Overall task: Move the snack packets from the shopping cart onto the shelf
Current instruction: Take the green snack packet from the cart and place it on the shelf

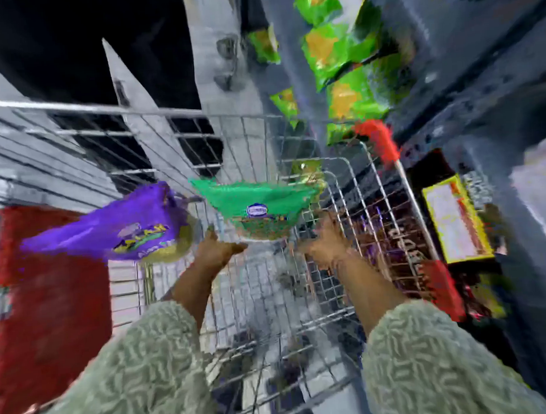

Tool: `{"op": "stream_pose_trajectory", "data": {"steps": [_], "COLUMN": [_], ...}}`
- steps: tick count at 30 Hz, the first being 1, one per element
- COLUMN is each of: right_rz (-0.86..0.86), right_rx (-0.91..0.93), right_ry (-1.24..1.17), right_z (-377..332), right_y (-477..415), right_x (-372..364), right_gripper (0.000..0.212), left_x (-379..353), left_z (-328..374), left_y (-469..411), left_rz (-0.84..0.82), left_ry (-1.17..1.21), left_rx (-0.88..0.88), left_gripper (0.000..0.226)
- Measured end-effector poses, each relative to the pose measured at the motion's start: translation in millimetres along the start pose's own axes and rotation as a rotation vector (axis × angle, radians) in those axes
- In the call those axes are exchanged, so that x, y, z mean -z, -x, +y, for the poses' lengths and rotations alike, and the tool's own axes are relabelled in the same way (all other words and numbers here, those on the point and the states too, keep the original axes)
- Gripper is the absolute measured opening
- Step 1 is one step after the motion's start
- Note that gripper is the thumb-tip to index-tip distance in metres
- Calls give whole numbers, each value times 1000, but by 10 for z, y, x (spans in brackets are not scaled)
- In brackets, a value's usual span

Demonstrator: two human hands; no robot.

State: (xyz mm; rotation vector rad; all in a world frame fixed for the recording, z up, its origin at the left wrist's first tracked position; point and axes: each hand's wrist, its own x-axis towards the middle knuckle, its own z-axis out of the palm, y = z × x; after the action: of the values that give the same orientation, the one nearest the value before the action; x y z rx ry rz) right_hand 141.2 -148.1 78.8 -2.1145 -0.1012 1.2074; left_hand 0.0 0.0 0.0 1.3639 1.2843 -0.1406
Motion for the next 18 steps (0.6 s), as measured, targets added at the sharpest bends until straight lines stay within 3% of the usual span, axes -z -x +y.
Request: {"op": "stream_pose_trajectory", "data": {"steps": [2, 4, 5, 6, 7, 10, 15, 18], "right_rz": [-42, -37, -31, -31, -62, -67, -29, -49], "right_rx": [2, -84, -82, -72, -41, -20, -2, 14], "right_ry": [43, -10, -17, 7, 31, -30, -26, -143], "right_z": [-31, -56, -34, -36, -40, -151, -289, -366], "right_y": [-171, -381, -487, -559, -619, -576, -228, 118], "right_x": [-74, -150, -182, -204, -228, -248, -186, -87], "right_gripper": [22, 15, 23, 54, 71, 57, 35, 35], "left_x": [-17, -43, -71, -101, -122, -127, 26, 132], "left_z": [48, 135, 198, 252, 329, 453, 461, 566], "left_y": [-152, -260, -285, -291, -277, -254, -28, 277], "left_rz": [-25, -59, -69, -73, -86, -87, -154, -195], "left_ry": [39, 64, 79, 71, 88, 43, 102, 146], "left_rx": [40, 44, 10, -23, -41, -120, -178, -236], "left_gripper": [102, 79, 67, 58, 52, 46, 66, 53]}}
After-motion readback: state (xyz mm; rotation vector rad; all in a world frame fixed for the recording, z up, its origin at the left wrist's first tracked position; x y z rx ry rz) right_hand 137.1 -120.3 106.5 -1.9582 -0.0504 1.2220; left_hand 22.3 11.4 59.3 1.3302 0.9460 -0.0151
